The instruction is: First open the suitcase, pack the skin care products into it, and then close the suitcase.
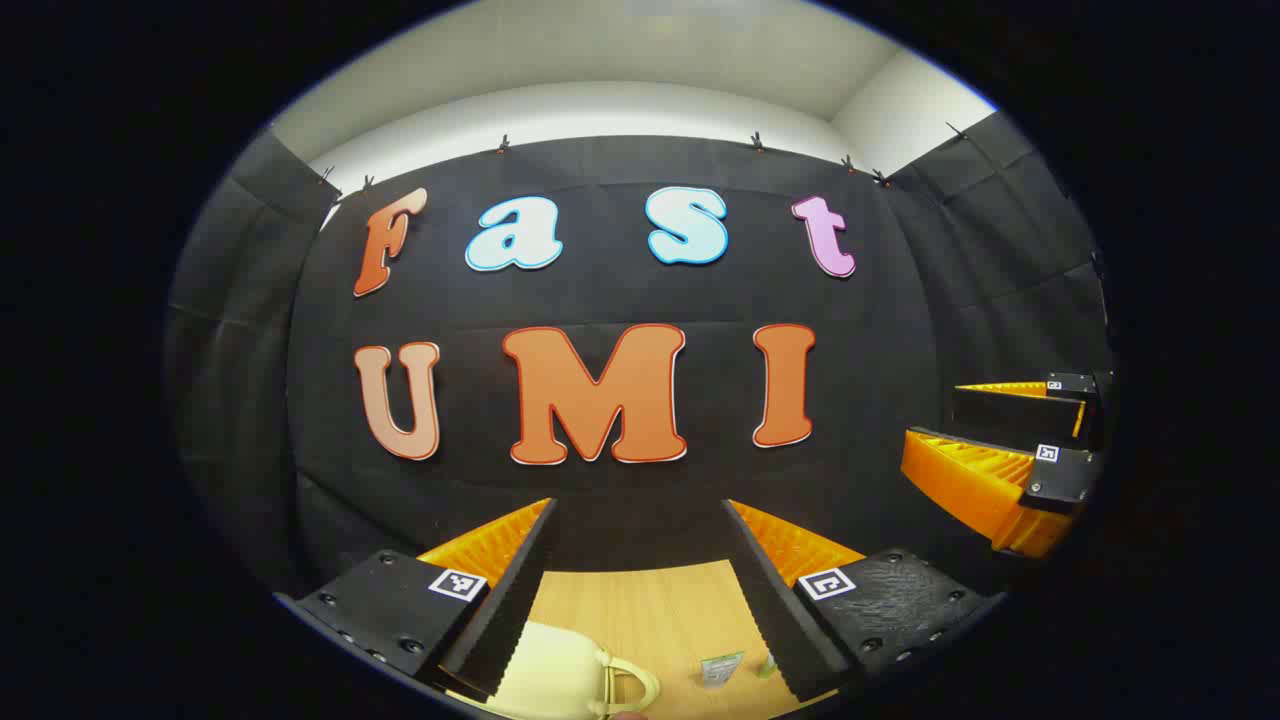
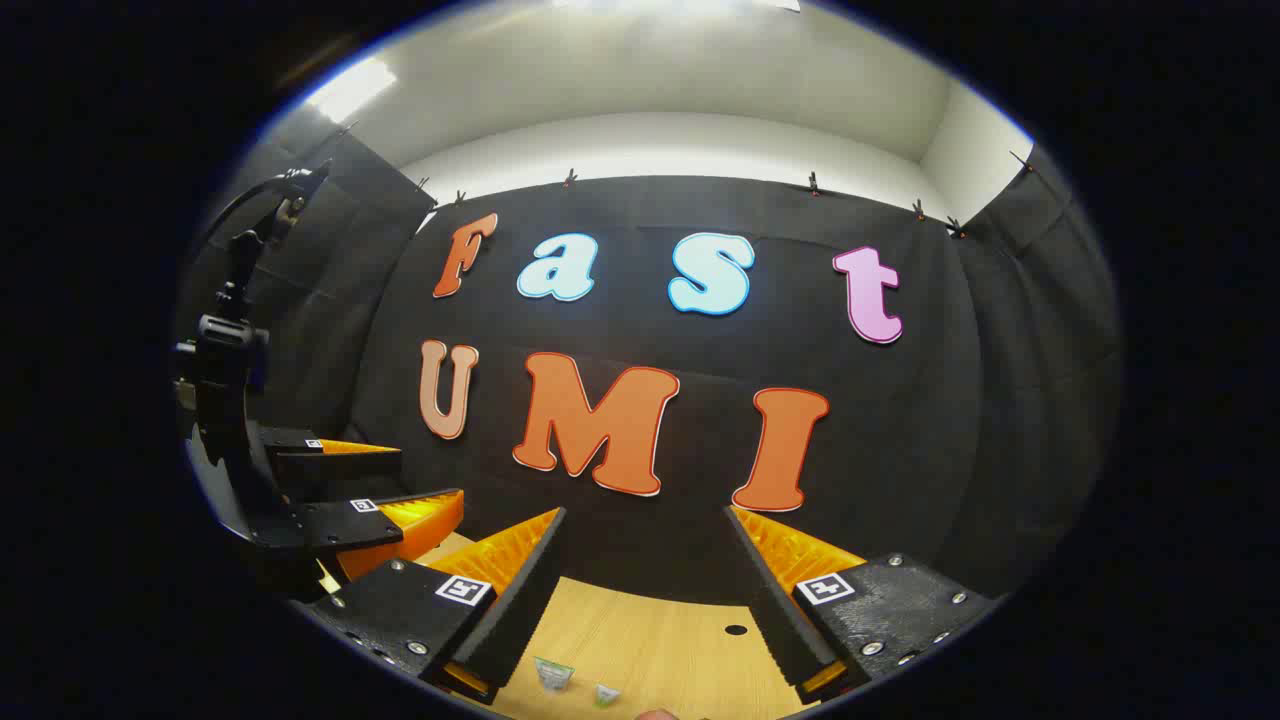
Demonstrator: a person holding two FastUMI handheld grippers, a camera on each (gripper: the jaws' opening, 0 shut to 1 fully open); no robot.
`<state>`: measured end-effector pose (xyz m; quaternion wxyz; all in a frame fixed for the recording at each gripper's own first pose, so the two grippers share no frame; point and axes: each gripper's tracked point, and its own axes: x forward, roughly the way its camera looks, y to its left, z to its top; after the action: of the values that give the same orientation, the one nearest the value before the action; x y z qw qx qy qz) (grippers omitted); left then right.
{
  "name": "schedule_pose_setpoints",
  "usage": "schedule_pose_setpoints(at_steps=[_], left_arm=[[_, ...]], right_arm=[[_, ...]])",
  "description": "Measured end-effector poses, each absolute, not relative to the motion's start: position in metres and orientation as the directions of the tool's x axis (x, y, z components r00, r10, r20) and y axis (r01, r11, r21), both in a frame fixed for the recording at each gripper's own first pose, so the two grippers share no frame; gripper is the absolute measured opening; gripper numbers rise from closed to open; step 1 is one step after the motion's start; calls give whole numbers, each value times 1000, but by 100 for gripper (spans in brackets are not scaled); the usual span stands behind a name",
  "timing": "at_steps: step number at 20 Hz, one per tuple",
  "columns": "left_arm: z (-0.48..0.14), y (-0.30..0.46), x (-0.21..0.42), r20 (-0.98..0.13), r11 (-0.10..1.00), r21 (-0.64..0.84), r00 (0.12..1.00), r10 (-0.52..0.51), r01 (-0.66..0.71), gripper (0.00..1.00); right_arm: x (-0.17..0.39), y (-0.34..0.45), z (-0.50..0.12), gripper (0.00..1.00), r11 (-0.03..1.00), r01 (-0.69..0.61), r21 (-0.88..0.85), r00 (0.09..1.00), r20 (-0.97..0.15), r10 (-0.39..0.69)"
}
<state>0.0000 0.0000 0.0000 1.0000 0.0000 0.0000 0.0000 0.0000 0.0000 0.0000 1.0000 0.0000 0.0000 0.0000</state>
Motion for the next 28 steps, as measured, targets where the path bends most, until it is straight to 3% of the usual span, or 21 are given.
schedule_pose_setpoints(at_steps=[7, 17, 19, 24, 28], left_arm=[[-8, 13, -11, -8, 999, -20, 999, 46, -46, 99], [-20, 22, -3, 22, 1000, -4, 1000, -5, 5, 99], [-31, 23, -1, 26, 1000, 26, 1000, -8, 8, 97], [-96, 9, 2, -54, 994, 100, 998, -35, 40, 98], [-160, -4, -1, -184, 961, 254, 981, -59, 105, 98]], right_arm=[[2, 11, -12, 95, 999, -32, 3, 999, -33, 32], [6, 15, -21, 99, 999, 54, 5, 997, -47, -54], [5, 13, -27, 95, 998, 61, 11, 997, -57, -61], [11, -6, -50, 95, 998, 67, 3, 994, -89, -67], [20, -27, -61, 95, 998, 55, 8, 994, -93, -54]])
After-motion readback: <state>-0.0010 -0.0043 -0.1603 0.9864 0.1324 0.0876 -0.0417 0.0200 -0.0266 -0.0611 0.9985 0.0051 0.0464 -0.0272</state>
